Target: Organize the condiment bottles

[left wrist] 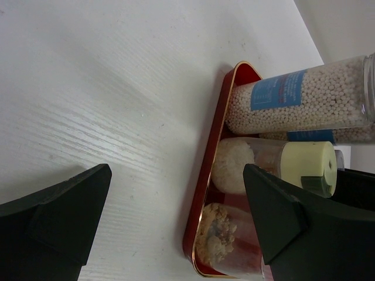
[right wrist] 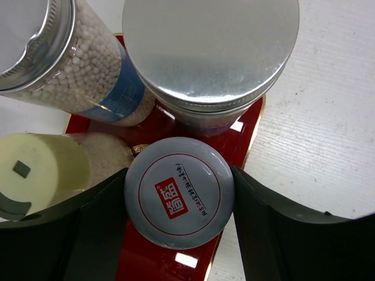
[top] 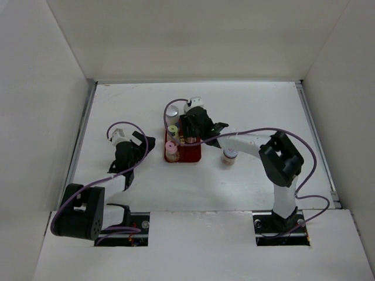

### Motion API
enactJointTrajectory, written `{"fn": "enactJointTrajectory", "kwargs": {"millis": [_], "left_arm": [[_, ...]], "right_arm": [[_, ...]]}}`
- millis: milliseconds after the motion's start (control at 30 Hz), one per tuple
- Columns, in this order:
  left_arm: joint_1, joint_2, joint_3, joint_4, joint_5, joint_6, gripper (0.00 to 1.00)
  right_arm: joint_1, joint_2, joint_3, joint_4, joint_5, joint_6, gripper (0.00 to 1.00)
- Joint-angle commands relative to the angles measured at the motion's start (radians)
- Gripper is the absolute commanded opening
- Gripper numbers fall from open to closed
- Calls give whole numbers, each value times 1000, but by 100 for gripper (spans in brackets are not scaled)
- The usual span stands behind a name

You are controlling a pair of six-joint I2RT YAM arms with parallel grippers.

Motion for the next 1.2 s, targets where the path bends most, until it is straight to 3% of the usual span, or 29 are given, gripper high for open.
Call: {"fn": "enactJointTrajectory", "kwargs": {"millis": [0, 200, 400, 633, 767, 1167], "left_arm": [[-5, -12, 0, 49, 0, 2, 100], [-3, -24, -3, 49, 2, 2, 100], [1, -33, -8, 49, 5, 0, 100], [-14, -25, -3, 50, 2, 0, 100], [-23, 4, 9, 50, -6, 0, 100], [-17, -13, 3, 50, -2, 0, 100]], "right_arm": [[2, -47, 40, 96, 16, 13, 75], [21, -192, -24, 92, 25, 5, 88], [21, -474, -228, 86, 125, -3, 89], [-45, -775, -520, -205, 338, 77, 96], [-45, -811, -580, -302, 250, 177, 98], [-39, -644, -583, -172, 167, 155, 98]]}}
